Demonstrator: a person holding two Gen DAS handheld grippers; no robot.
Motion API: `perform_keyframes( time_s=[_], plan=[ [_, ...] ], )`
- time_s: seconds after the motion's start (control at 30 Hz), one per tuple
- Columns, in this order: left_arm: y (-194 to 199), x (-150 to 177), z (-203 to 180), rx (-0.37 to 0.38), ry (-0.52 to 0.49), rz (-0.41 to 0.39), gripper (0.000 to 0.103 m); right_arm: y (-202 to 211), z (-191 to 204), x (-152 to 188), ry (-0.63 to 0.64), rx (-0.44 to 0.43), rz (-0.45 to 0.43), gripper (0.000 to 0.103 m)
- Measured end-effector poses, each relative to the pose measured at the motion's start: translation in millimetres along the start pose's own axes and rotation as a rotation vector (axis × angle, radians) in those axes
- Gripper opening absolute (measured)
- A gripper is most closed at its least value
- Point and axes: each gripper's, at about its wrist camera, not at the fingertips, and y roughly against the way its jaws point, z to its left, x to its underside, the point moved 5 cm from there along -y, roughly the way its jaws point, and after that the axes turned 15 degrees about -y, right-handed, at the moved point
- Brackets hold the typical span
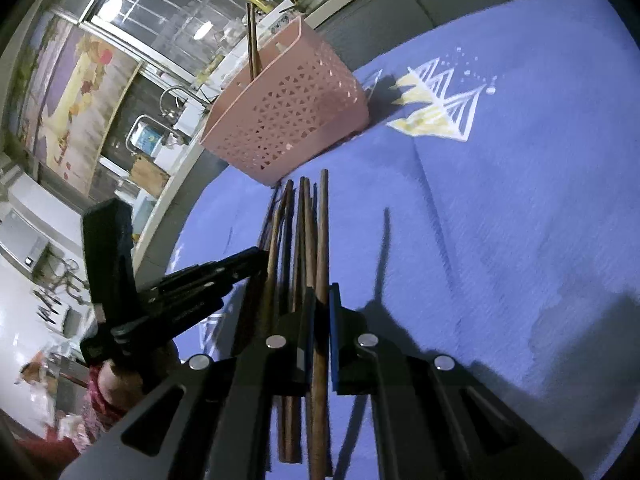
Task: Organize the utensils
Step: 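Grasp a chopstick with the right tool while the left tool grasps another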
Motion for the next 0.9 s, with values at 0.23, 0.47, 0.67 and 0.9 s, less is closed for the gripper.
perform_keyframes(
  time_s=[0.23,0.47,0.67,0.9],
  plan=[
    [-2,6,8,0.001,0.022,-0.013,0.011,2,-1,-2,0.048,0.064,-0.038,0.007],
    [6,-4,16,-0.016,0.018,-0.043,0.011,-5,-3,-2,0.039,0.054,-0.024,0.007],
    [-9,-9,21,-0.052,-0.005,-0.001,0.011,-4,-7,-5,0.029,0.050,-0.026,0.007],
    [-21,-27,30,-0.085,-0.042,-0.019,0.011,-12,-9,-13,0.031,0.061,-0.015,0.007]
  ],
)
